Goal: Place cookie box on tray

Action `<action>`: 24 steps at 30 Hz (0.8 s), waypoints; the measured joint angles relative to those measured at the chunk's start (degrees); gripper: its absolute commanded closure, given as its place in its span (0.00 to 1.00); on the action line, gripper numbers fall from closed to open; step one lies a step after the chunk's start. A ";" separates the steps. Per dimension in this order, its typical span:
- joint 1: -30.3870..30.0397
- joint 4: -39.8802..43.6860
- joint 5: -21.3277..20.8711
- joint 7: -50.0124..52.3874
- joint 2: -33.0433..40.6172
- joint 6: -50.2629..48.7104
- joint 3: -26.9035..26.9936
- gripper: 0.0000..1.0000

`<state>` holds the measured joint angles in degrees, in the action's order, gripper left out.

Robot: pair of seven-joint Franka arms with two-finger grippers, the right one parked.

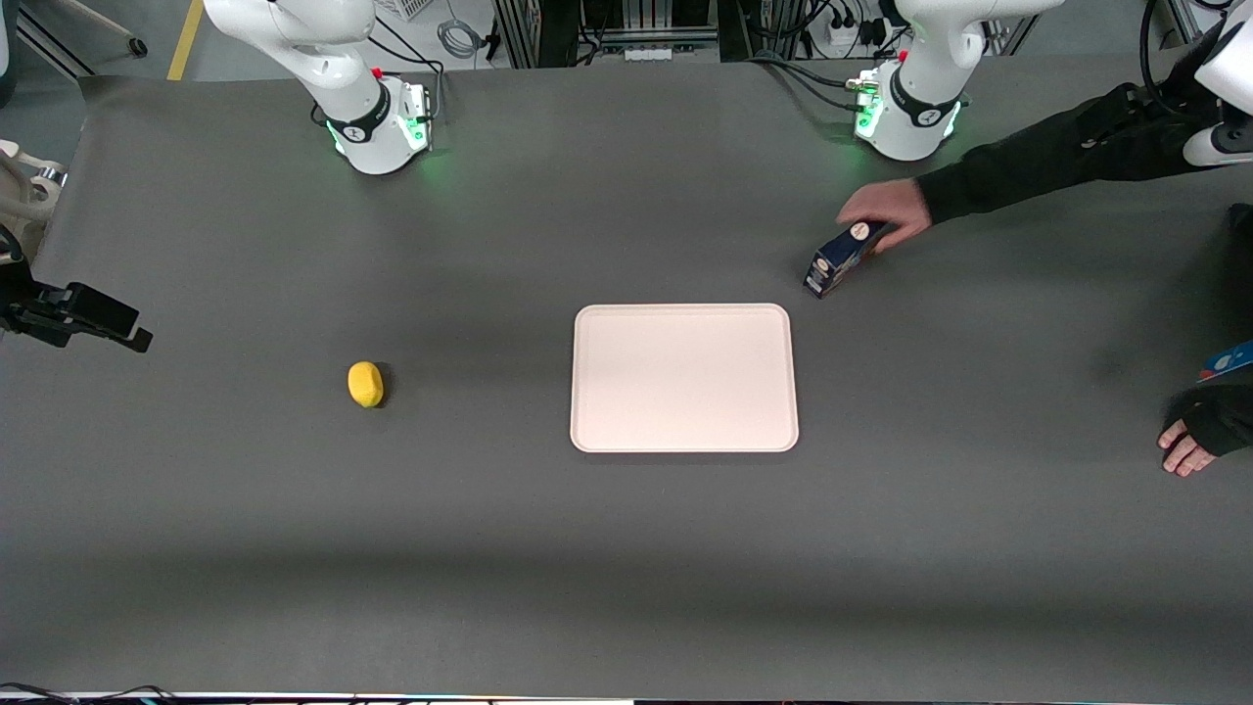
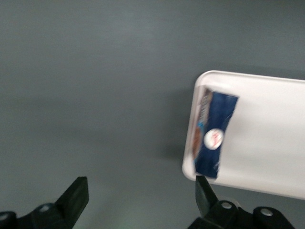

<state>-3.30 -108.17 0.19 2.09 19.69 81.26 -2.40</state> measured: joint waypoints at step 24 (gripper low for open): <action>0.00 0.85 0.00 -0.13 0.00 0.02 0.00 0.00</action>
<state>-3.30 -107.32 0.20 1.96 19.69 81.28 -2.39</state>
